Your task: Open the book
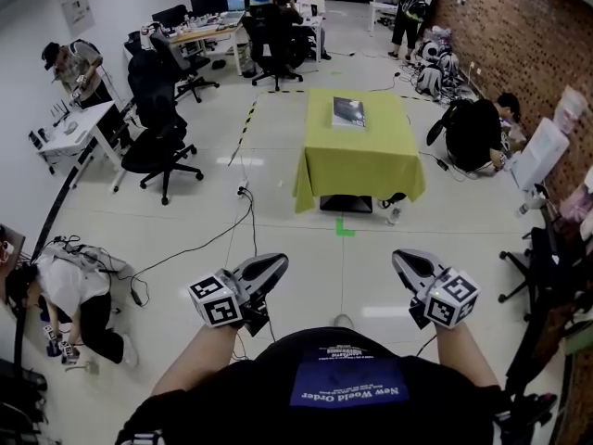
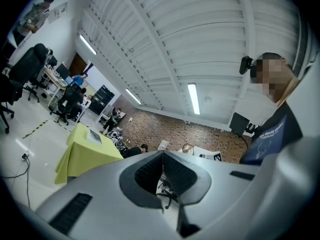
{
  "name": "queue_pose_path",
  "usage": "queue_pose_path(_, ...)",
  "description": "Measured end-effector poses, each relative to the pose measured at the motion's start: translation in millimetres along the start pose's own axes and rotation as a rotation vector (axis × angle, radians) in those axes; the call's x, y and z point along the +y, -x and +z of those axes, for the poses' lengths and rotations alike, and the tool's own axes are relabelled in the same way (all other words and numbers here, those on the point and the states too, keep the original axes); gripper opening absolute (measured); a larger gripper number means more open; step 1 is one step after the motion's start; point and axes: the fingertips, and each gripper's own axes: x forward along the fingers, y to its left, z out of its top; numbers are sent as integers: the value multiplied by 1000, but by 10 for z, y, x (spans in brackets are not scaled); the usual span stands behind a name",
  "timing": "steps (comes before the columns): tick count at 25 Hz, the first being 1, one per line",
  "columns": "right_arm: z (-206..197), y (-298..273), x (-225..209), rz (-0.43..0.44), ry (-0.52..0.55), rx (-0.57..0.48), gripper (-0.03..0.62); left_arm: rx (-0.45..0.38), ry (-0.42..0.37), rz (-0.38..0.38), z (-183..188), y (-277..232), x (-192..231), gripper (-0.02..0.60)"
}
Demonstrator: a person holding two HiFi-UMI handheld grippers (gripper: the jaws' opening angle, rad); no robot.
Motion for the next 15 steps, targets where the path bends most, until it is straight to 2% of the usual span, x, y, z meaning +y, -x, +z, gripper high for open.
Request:
queue_pose_path(8,418,-905,-1216,169,59,10,-15,-84,-41,162,477,-811,787,7)
queue_pose_path(12,618,-1357,-1650,227,82,5,-15,-101,-29,213,642,-1098,1137,6)
queue_pose_path(15,624,-1741,-1816,255,64,9,-15,-83,-16,242,705,-1145,1433,7)
